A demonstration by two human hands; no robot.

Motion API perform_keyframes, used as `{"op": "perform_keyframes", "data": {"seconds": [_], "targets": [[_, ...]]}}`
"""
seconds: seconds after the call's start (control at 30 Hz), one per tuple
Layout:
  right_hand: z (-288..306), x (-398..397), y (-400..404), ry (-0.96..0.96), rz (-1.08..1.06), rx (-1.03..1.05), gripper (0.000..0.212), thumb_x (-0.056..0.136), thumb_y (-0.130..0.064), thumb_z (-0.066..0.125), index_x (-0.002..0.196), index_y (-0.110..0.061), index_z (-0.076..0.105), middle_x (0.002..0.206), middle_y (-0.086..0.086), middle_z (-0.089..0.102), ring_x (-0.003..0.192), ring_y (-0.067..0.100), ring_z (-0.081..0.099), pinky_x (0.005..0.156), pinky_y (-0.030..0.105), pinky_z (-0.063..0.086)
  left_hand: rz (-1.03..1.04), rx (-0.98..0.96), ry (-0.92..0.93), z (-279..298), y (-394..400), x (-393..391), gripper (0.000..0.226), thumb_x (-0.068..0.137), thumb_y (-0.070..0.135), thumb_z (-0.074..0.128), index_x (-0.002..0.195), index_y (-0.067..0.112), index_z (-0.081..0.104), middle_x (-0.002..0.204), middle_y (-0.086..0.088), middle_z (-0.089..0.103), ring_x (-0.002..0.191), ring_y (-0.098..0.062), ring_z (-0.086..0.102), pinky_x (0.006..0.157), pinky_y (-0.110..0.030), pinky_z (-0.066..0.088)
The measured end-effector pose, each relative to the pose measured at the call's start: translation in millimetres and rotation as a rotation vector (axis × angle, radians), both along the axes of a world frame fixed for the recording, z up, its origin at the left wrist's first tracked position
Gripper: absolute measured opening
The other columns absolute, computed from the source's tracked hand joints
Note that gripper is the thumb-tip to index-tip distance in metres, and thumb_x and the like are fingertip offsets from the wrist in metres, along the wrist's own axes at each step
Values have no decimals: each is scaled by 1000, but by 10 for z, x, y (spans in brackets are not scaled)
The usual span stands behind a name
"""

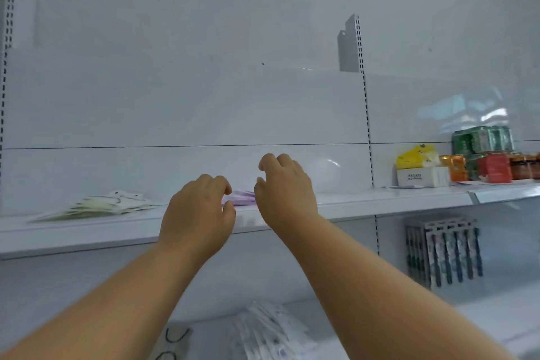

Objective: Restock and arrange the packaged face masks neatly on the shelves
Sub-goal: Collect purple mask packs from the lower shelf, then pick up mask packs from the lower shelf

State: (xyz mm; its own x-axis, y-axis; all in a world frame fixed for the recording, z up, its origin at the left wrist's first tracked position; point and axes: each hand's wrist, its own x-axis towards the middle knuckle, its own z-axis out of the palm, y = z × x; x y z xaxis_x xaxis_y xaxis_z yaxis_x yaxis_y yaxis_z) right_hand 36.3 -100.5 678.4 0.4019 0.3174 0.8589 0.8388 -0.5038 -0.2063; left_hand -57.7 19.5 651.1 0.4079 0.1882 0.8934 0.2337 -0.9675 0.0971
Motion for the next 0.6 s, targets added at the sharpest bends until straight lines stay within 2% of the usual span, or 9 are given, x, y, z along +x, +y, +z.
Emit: {"op": "perform_keyframes", "data": {"seconds": [0.2, 0.33, 0.43, 0.6], "targets": [[-611, -762, -221, -87, 163, 117, 19, 90, -9, 58, 108, -10, 61, 100, 8, 60, 91, 29, 55, 77, 43, 48, 9, 31, 9, -555, -243, -803, 19, 83, 13, 70, 101, 16, 65, 93, -1, 64, 83, -25, 60, 69, -38, 52], [-1237, -1136, -355, -119, 277, 158, 18, 88, -13, 64, 105, -9, 64, 95, 8, 63, 83, 29, 59, 70, 43, 52, 58, -2, 37, -1226, -469, -1327, 19, 84, 15, 71, 103, 16, 67, 93, 2, 66, 82, -22, 62, 72, -39, 53], [-1835, -1323, -552, -39, 360, 109, 17, 90, -16, 64, 106, -11, 65, 98, 5, 64, 86, 26, 60, 73, 40, 53, 106, -116, 81, -1908, -657, -1616, 17, 88, 22, 61, 104, 19, 65, 95, 6, 64, 84, -16, 59, 73, -35, 52], [-2784, -1484, -837, 165, 442, -32, 16, 91, -16, 63, 106, -9, 65, 99, 6, 64, 87, 26, 60, 74, 42, 52, 169, -317, 273, -3043, -920, -1922, 18, 86, 17, 70, 104, 17, 67, 94, 3, 64, 84, -15, 59, 72, -26, 43]]}}
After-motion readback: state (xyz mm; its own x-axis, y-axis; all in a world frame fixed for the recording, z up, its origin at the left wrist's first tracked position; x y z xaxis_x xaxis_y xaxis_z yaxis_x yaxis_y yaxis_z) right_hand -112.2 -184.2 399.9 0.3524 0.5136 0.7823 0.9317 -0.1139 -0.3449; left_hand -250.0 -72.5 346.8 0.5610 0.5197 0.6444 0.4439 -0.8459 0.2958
